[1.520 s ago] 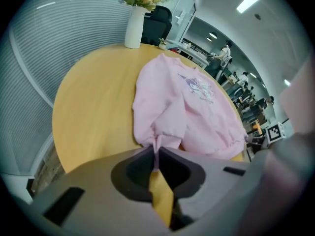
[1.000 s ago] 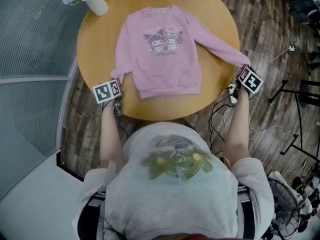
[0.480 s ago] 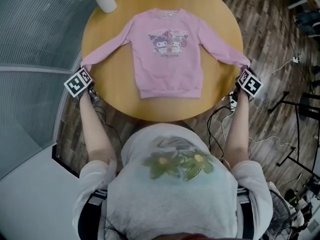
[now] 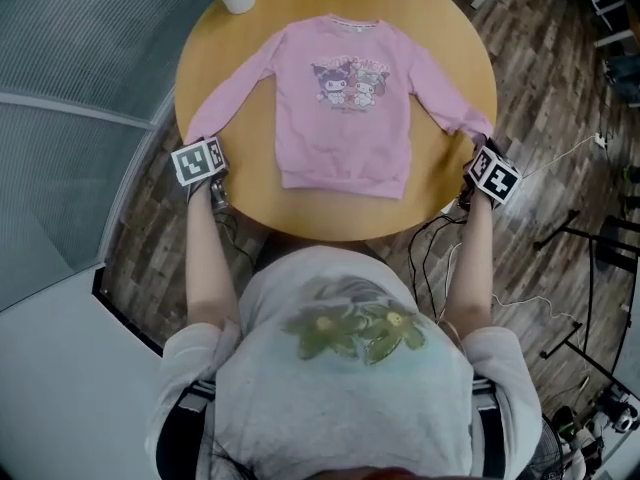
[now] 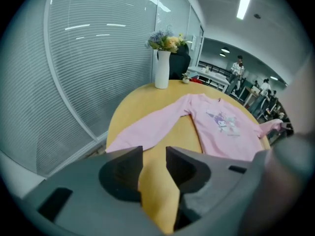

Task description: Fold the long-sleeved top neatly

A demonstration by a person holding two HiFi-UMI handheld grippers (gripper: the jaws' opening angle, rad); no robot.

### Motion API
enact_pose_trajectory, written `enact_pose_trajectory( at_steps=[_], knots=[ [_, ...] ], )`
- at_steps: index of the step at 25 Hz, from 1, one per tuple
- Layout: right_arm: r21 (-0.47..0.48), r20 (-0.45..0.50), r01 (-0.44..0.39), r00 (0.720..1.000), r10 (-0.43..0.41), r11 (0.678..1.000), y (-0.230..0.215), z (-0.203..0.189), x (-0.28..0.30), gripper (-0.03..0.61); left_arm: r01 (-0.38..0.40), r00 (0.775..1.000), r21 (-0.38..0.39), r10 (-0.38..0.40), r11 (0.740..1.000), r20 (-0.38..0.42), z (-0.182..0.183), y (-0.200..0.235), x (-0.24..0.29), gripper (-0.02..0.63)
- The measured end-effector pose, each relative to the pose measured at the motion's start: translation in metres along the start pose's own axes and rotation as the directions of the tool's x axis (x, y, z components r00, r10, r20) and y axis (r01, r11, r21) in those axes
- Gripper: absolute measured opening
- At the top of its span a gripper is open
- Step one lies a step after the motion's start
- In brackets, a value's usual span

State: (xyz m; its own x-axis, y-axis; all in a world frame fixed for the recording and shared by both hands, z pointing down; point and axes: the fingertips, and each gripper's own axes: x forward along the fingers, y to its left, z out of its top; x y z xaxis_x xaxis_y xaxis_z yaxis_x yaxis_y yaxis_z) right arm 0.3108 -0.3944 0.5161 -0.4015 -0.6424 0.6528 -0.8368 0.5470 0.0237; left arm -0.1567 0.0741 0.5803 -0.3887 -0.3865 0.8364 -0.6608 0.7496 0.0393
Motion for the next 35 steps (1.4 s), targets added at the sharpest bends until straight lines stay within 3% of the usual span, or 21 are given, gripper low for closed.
enact_pose_trajectory(
  at_steps=[6, 13, 16, 18, 20, 22, 23, 26, 27, 28, 29, 32, 35],
  knots=[
    [-0.041, 0.115, -0.083, 0.99, 0.087, 0.996, 0.038, 0.045, -0.022, 0.037, 0.058, 0.998, 0.05, -0.058, 0.997, 0.015, 0.002, -0.02, -0.002, 0.129],
    [-0.144, 0.196, -0.21, 0.952, 0.236, 0.967, 0.124, 0.101, -0.053, 0.037, 0.175, 0.984, 0.099, -0.177, 0.98, 0.018, 0.032, -0.022, 0.009, 0.129],
    [-0.156, 0.209, -0.224, 0.945, 0.254, 0.962, 0.163, 0.113, -0.063, 0.037, 0.169, 0.986, 0.197, -0.166, 0.966, -0.031, 0.03, -0.015, 0.023, 0.129],
    [-0.167, 0.21, -0.229, 0.942, 0.262, 0.959, 0.188, 0.114, -0.068, 0.037, 0.135, 0.989, 0.339, -0.104, 0.931, -0.11, 0.008, -0.005, 0.042, 0.156],
    [-0.183, 0.202, -0.238, 0.94, 0.273, 0.954, 0.213, 0.112, -0.07, 0.037, 0.154, 0.979, 0.471, -0.069, 0.869, -0.193, -0.018, 0.002, 0.067, 0.189],
    [-0.192, 0.186, -0.251, 0.94, 0.286, 0.949, 0.238, 0.106, -0.069, 0.037, 0.191, 0.965, 0.536, -0.058, 0.822, -0.255, -0.038, 0.012, 0.085, 0.189],
    [-0.196, 0.176, -0.257, 0.94, 0.292, 0.946, 0.249, 0.103, -0.069, 0.037, 0.211, 0.96, 0.545, -0.069, 0.812, -0.27, -0.041, 0.014, 0.088, 0.191],
    [-0.204, 0.144, -0.264, 0.944, 0.296, 0.943, 0.274, 0.093, -0.068, 0.037, 0.268, 0.948, 0.525, -0.124, 0.808, -0.293, -0.035, 0.016, 0.086, 0.172],
    [-0.204, 0.135, -0.265, 0.946, 0.295, 0.942, 0.281, 0.089, -0.068, 0.037, 0.28, 0.946, 0.518, -0.139, 0.808, -0.294, -0.031, 0.019, 0.086, 0.077],
    [-0.203, 0.127, -0.267, 0.947, 0.296, 0.942, 0.289, 0.086, -0.067, 0.037, 0.295, 0.942, 0.506, -0.159, 0.811, -0.296, -0.023, 0.023, 0.085, 0.02],
    [-0.201, 0.121, -0.27, 0.947, 0.297, 0.942, 0.298, 0.083, -0.066, 0.037, 0.327, 0.931, 0.473, -0.194, 0.818, -0.308, -0.015, 0.026, 0.081, 0.018],
    [-0.195, 0.11, -0.276, 0.947, 0.301, 0.941, 0.322, 0.074, -0.063, 0.037, 0.493, 0.848, 0.244, -0.398, 0.835, -0.351, 0.004, 0.025, 0.064, 0.015],
    [-0.183, 0.103, -0.282, 0.947, 0.303, 0.942, 0.344, 0.066, -0.06, 0.037, 0.606, 0.772, 0.066, -0.566, 0.793, -0.288, 0.035, 0.033, 0.052, 0.015]
  ],
)
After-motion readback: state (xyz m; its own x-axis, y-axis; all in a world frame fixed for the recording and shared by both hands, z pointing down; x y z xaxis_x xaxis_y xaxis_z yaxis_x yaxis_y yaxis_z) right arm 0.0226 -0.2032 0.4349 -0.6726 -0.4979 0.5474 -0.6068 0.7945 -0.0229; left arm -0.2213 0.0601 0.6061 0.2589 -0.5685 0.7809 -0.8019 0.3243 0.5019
